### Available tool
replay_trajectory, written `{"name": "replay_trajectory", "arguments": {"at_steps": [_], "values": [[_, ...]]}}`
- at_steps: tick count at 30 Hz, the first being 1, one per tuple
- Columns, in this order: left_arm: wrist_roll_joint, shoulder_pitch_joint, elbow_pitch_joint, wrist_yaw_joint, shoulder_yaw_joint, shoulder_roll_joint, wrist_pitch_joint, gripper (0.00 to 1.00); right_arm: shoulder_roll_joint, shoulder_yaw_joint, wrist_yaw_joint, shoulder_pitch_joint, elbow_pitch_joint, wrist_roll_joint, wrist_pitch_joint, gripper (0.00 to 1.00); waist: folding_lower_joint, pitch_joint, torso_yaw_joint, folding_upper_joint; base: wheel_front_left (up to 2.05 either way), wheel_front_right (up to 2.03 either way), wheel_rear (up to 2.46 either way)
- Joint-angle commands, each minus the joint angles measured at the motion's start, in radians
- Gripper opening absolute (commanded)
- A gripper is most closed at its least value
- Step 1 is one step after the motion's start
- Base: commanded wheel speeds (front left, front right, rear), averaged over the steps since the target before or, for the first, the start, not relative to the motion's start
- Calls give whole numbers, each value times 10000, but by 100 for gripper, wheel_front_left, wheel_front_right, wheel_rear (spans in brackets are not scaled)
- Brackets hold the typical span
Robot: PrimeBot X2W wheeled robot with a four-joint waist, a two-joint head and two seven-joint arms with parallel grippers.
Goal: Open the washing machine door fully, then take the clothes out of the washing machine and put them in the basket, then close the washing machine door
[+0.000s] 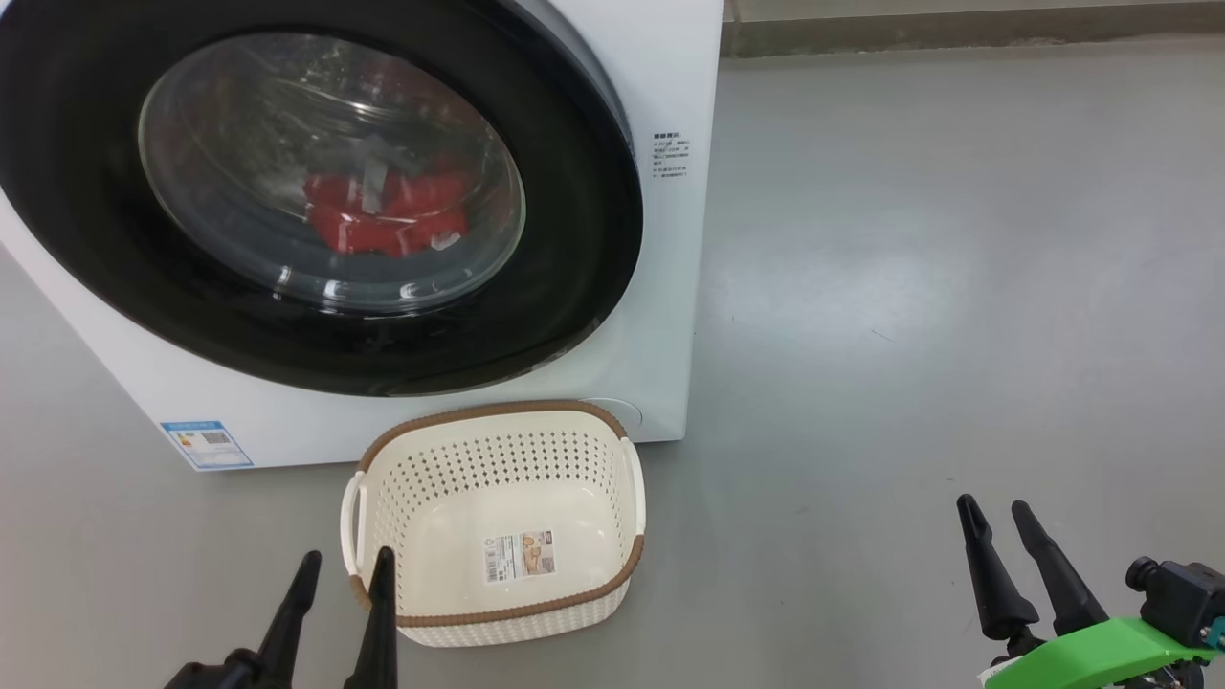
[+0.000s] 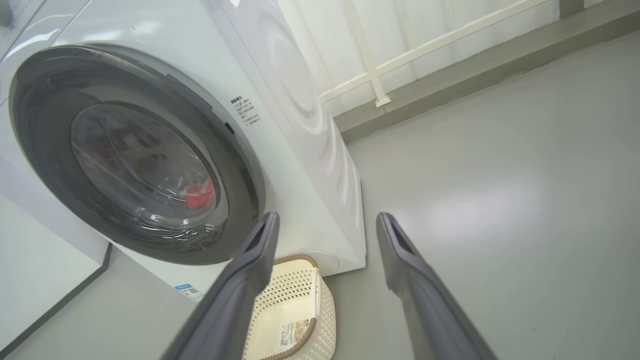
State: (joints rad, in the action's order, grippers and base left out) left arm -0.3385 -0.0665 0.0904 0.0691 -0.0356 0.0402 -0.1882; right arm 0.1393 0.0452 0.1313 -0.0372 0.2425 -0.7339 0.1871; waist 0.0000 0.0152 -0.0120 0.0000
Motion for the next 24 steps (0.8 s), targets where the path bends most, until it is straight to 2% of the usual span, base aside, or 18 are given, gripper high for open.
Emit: {"name": "replay_trajectory", "arguments": {"at_steps": [1, 8, 20, 24], "values": [[363, 38, -361, -112, 210, 84, -161, 100, 236, 196, -4, 103, -290, 307, 171, 100, 0, -2, 1, 0, 0, 0, 0], [1194, -78, -371, -233, 170, 91, -396, 100, 310, 233, -5, 8, -366, 978, 407, 100, 0, -12, 11, 0, 0, 0, 0], [1921, -149, -90, -349, 247, 101, -736, 100, 192, -65, -6, -288, -460, 1829, 747, 100, 0, 11, 22, 0, 0, 0, 0], [1861, -133, 53, -343, 270, 101, -736, 100, 95, -224, -6, -416, -441, 1829, 747, 100, 0, 13, 19, 0, 0, 0, 0]]}}
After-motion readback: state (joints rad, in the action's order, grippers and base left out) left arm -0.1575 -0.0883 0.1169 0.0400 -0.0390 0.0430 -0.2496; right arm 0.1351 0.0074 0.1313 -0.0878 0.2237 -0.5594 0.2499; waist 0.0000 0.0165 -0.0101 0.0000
